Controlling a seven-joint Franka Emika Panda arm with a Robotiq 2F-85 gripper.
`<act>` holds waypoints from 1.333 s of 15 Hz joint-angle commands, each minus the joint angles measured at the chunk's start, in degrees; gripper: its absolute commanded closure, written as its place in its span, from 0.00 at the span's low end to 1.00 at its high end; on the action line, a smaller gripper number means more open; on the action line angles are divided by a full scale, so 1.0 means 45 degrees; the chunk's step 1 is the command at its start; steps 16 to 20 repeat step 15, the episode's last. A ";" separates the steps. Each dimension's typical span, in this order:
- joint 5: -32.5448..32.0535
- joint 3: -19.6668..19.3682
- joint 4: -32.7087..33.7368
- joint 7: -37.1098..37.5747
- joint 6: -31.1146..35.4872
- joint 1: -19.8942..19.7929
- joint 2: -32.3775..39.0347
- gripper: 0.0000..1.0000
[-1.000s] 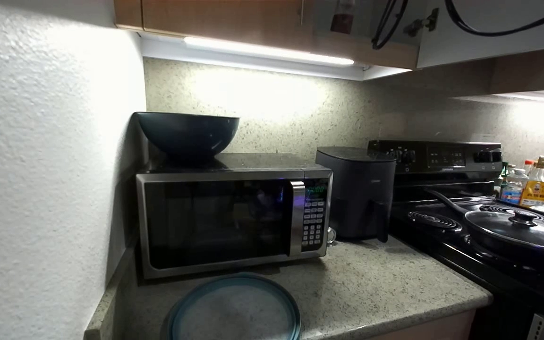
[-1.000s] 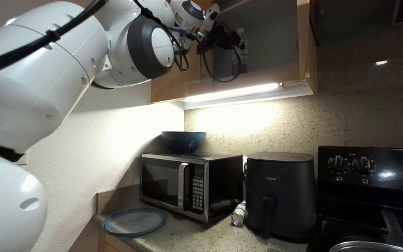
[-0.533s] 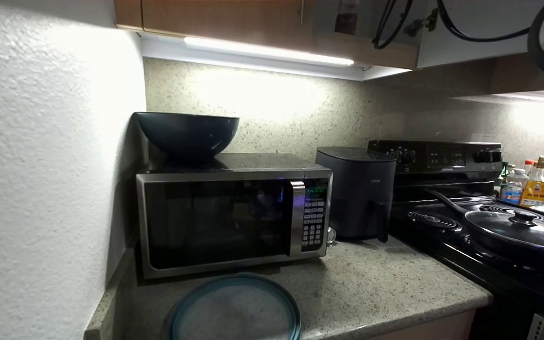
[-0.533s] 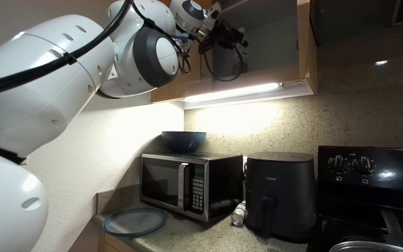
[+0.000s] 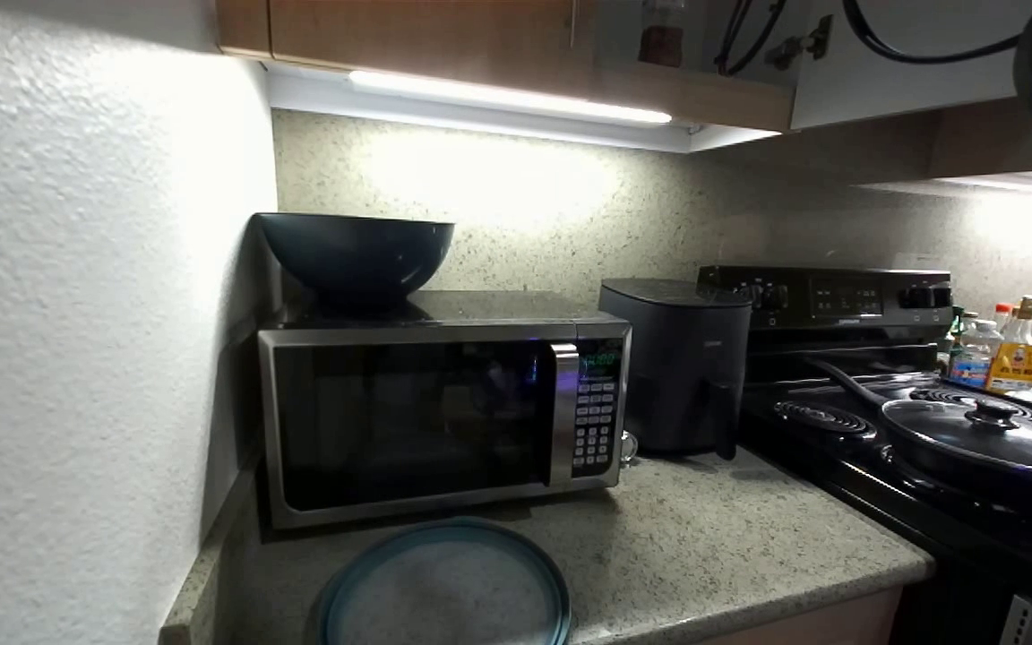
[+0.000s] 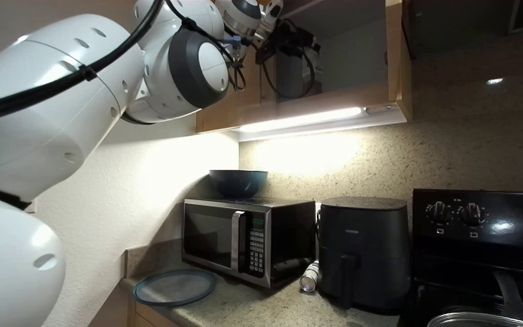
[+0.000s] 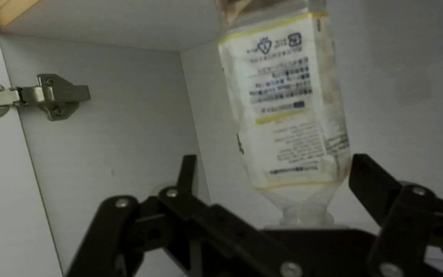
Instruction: Put the bottle in the top cabinet
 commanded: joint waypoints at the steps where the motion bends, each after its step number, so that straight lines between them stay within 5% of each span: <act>1: -0.0119 -0.0841 0.0702 -0.0175 -0.0607 0.0624 -0.0134 0.00; 8: -0.0203 -0.1709 0.0406 -0.0021 -0.0516 0.1202 -0.0949 0.00; 20: -0.0118 -0.1694 0.0412 -0.0016 -0.0226 0.1129 -0.1225 0.00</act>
